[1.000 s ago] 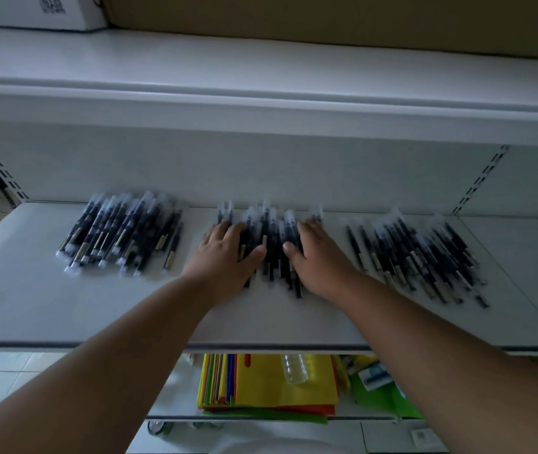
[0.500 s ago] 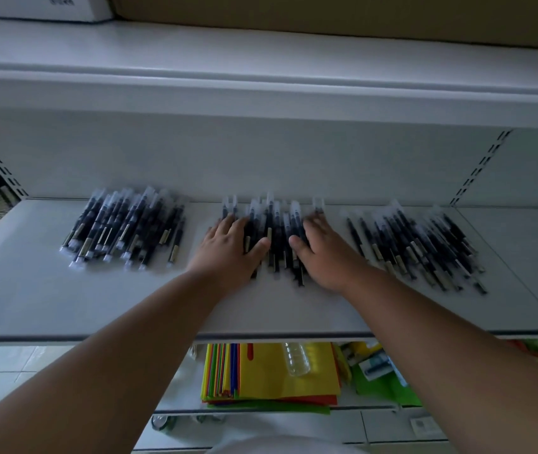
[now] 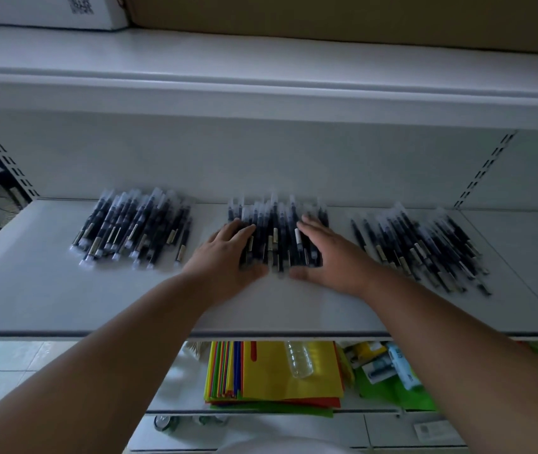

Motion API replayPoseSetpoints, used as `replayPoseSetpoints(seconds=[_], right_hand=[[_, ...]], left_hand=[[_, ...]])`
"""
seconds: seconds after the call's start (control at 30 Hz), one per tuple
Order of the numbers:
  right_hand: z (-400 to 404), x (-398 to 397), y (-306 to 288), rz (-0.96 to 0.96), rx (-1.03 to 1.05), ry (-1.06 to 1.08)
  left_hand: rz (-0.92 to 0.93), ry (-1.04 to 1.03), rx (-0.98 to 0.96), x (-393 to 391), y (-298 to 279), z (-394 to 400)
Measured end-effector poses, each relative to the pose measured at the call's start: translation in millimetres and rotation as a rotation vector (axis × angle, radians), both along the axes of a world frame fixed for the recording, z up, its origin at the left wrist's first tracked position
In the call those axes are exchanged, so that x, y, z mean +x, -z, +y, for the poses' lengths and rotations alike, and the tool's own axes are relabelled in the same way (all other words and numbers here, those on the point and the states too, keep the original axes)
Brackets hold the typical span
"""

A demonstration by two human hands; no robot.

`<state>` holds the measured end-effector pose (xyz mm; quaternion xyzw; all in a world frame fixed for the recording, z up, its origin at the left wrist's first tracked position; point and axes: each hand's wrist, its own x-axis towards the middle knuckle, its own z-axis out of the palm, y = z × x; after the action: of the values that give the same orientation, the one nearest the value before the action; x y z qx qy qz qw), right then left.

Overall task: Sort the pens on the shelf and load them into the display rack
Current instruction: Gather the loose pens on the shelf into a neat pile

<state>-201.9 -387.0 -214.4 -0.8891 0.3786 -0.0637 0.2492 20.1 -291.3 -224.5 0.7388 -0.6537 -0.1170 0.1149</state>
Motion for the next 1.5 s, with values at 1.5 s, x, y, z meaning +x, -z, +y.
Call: replayPoseSetpoints(seconds=[1.5], right_hand=[[-2, 37, 12, 0.042, -0.315, 0.164]], left_hand=[[0.03, -0.025, -0.117, 8, 6, -8]])
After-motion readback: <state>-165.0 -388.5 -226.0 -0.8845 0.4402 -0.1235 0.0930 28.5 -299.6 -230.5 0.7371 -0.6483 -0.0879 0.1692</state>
